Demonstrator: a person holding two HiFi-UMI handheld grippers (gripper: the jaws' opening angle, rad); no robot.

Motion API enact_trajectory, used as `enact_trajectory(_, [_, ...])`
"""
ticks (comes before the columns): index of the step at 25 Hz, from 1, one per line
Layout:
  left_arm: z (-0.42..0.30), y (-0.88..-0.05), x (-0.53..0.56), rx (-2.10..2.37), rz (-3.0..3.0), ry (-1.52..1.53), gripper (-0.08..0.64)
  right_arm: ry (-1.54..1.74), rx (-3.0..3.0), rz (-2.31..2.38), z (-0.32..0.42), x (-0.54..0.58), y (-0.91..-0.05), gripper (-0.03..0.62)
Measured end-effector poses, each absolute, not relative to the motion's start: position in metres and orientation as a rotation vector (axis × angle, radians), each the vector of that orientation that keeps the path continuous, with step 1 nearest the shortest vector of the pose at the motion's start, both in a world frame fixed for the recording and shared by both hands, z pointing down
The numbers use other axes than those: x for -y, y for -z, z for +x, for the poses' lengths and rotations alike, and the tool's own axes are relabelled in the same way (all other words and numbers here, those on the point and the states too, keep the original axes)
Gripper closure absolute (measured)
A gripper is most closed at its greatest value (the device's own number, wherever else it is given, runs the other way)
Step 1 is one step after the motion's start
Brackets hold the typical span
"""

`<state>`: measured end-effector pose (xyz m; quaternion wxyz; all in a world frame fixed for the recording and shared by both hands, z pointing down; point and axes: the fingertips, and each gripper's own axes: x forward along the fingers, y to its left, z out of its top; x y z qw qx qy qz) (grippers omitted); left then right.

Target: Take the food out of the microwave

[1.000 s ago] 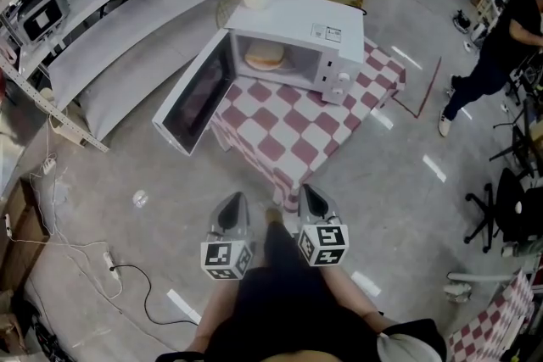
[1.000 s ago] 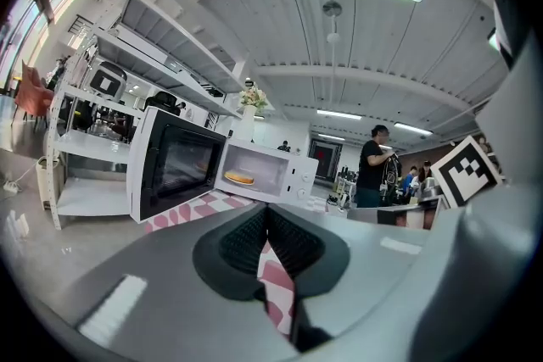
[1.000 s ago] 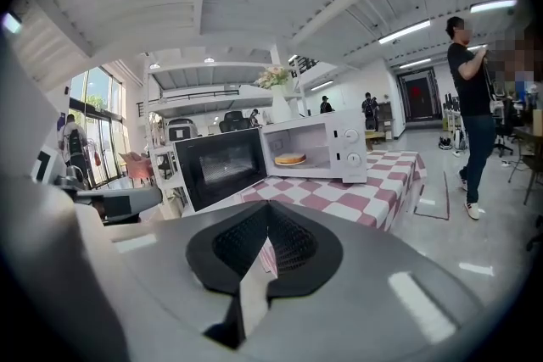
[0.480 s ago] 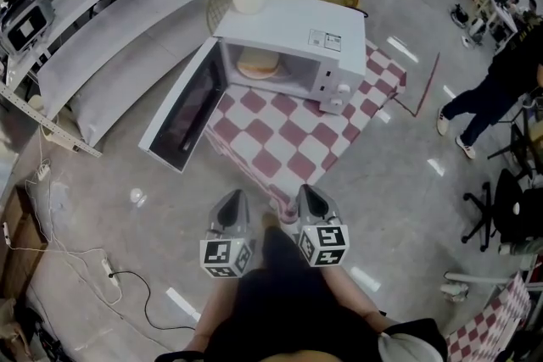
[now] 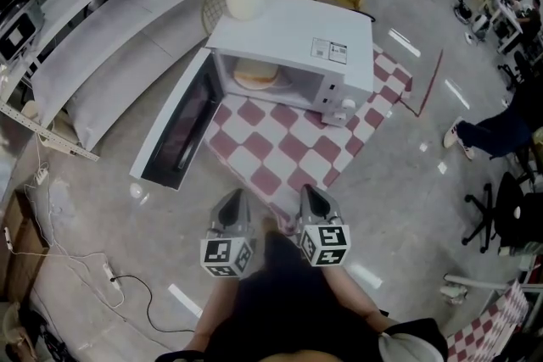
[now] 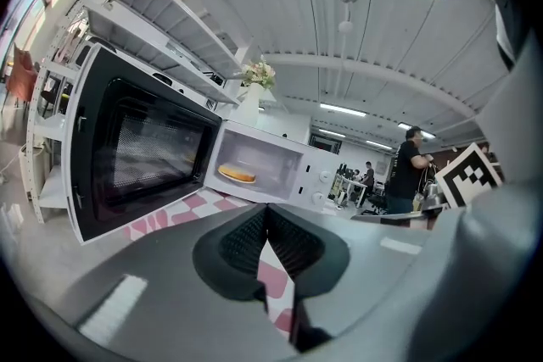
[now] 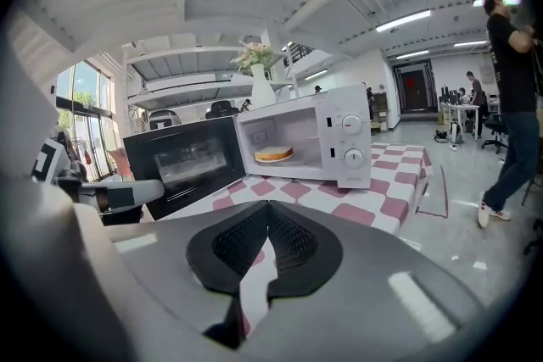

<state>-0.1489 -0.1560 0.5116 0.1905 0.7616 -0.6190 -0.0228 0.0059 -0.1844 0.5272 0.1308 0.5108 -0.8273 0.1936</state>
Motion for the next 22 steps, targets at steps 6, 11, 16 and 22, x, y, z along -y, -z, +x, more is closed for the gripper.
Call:
enact_trajectory(6, [-0.152, -0.516, 0.183, 1.737, 2.128, 0.057, 0.552, -0.576, 2.395, 1.478, 0.004, 0.211, -0.532, 0.591])
enact_trajectory(11, [-0.155, -0.519, 0.203, 1.748, 2.108, 0.066, 0.552, -0.581, 2.393, 1.463, 0.003, 0.231, -0.536, 0.591])
enact_trajectory(16, [-0.154, -0.522, 0.224, 1.75, 2.093, 0.082, 0.552, -0.593, 2.395, 1.443, 0.001, 0.251, -0.541, 0.591])
enact_trajectory(22, [-0.154, -0.525, 0.243, 1.757, 2.081, 0.092, 0.552, -0.6, 2.405, 1.422, -0.001, 0.273, -0.546, 0.591])
